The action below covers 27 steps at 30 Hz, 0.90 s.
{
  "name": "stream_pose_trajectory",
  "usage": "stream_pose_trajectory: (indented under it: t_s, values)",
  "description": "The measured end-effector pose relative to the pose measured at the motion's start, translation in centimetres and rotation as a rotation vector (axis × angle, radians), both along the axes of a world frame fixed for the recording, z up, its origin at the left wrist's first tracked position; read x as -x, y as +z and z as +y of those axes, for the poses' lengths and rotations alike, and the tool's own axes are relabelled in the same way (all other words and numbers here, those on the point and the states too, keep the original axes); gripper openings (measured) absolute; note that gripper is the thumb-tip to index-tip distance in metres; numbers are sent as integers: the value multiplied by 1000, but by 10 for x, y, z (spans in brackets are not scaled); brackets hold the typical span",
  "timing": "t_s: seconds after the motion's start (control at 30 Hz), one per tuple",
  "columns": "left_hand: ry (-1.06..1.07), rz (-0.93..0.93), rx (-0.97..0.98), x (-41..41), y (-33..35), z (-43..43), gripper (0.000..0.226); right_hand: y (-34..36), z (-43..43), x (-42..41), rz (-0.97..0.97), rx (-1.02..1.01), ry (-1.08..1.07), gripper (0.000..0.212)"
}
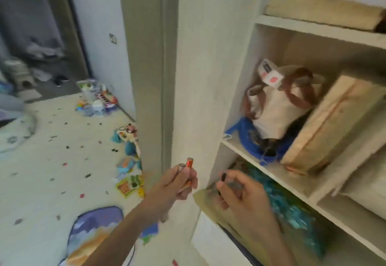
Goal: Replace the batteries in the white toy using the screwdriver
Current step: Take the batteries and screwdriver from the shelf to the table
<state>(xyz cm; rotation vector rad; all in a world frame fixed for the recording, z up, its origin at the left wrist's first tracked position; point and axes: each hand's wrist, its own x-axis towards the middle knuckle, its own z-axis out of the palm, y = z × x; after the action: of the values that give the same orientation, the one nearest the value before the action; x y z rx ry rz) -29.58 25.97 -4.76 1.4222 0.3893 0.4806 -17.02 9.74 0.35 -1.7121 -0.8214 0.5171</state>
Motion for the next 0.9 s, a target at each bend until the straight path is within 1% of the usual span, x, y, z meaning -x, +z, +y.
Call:
stream_pose_trajectory:
  t_s: [0.07,0.23,0.3,0.43,0.53,0.63,0.77,0.9]
  values:
    - [151,-5,62,67,-7,49,35,-11,71,43,4,20,152,13]
    - [447,22,64,238,-23,160,39,-34,235,187,41,76,510,15]
    - [548,36,77,300,-25,194,38,-42,288,244,65,77,639,13]
    - [724,29,83,406,-24,255,40,-54,376,341,109,97,800,11]
    - [856,-16,99,464,-27,300,39,-58,442,395,111,110,895,11]
    - [978,-62,125,509,-34,354,38,-63,514,441,85,108,940,11]
    - [1072,-3,103,557,-45,437,38,-68,613,495,77,97,1015,11]
    - [1183,96,26,618,-43,547,43,-67,749,556,59,63,1125,9]
